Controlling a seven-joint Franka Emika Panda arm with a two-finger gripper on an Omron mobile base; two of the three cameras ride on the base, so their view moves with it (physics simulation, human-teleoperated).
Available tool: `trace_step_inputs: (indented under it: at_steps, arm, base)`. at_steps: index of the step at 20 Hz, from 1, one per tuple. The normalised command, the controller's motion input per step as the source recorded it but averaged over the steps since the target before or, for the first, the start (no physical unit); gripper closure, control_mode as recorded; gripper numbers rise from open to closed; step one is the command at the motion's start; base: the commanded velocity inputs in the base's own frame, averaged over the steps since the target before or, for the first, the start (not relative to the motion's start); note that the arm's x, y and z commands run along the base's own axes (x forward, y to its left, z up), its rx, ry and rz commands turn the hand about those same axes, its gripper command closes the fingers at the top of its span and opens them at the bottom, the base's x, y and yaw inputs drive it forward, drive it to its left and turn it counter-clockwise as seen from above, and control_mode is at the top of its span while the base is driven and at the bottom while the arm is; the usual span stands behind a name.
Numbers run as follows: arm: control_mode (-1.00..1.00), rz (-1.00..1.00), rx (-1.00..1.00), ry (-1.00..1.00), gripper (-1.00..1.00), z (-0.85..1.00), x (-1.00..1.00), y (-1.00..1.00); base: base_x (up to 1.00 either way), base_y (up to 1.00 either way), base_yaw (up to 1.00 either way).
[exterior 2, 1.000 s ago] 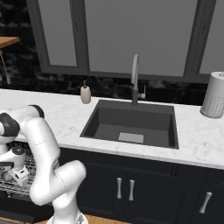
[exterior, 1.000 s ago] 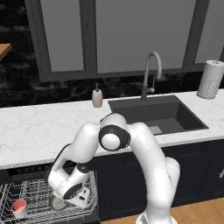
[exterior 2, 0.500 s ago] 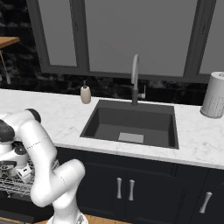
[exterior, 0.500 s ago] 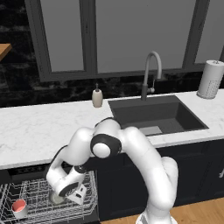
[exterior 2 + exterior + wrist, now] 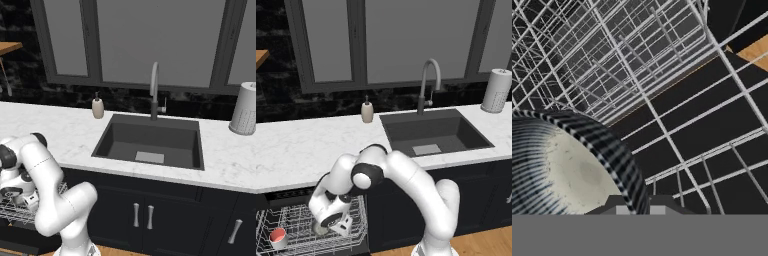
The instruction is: Pick up the cup and bowl from the counter, place them in the dishwasher, and close the dishwasher door.
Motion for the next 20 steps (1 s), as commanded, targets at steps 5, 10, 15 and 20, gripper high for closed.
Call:
trace_step_inputs:
  at_steps: [5,10,15,20]
  arm:
    - [-1.00,0.00,-0.03,0.10,1.00,-0.26,0.00,0.36]
    - [-1.00,0.00,-0.01,0.10,1.00,-0.05,0.00,0.24]
    - [-1.00,0.00,0.00,0.06,-1.00,0.00,0.00,0.18]
    - [-1.00,0.00,0.00,0.02,-1.00,0.00,0.00,0.13]
  base:
    - [0.00,0.00,0.00]
    - [0.00,0.00,0.00]
    - [0.00,0.00,0.00]
    - [0.00,0.00,0.00]
